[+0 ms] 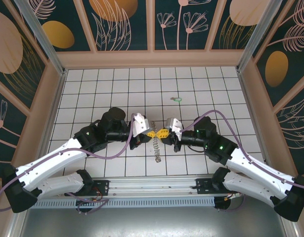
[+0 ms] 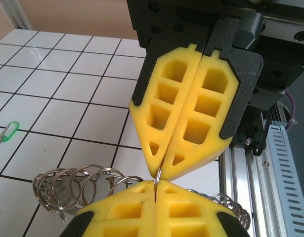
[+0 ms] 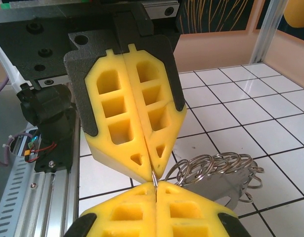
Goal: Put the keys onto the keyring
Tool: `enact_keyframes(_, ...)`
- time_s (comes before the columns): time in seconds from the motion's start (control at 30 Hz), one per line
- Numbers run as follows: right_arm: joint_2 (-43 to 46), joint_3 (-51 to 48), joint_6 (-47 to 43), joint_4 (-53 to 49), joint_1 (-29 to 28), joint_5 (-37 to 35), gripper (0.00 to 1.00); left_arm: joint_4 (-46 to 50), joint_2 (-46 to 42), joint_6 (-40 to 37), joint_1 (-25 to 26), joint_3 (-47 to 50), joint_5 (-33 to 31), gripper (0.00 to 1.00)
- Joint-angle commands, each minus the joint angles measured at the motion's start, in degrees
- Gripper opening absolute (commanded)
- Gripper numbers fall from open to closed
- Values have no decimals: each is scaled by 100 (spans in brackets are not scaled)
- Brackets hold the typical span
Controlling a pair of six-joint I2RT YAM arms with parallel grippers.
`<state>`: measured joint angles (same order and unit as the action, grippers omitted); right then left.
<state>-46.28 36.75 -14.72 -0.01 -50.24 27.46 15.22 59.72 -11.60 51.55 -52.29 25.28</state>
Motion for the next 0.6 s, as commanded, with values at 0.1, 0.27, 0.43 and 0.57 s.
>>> enact_keyframes(0.1,134,163,-87,493,-60,415,12,-411,-53,-100,-2,100,-607,0)
enact_keyframes(0.27,272,31,-43,616,-32,227,35,-793,-341,-59,-3,296,-716,0)
enact_keyframes(0.43,400,-27,-10,660,29,113,50,-854,-330,8,-3,346,-717,0)
enact_keyframes(0.57,479,-36,27,653,30,-1,56,-991,-382,76,3,471,-730,0)
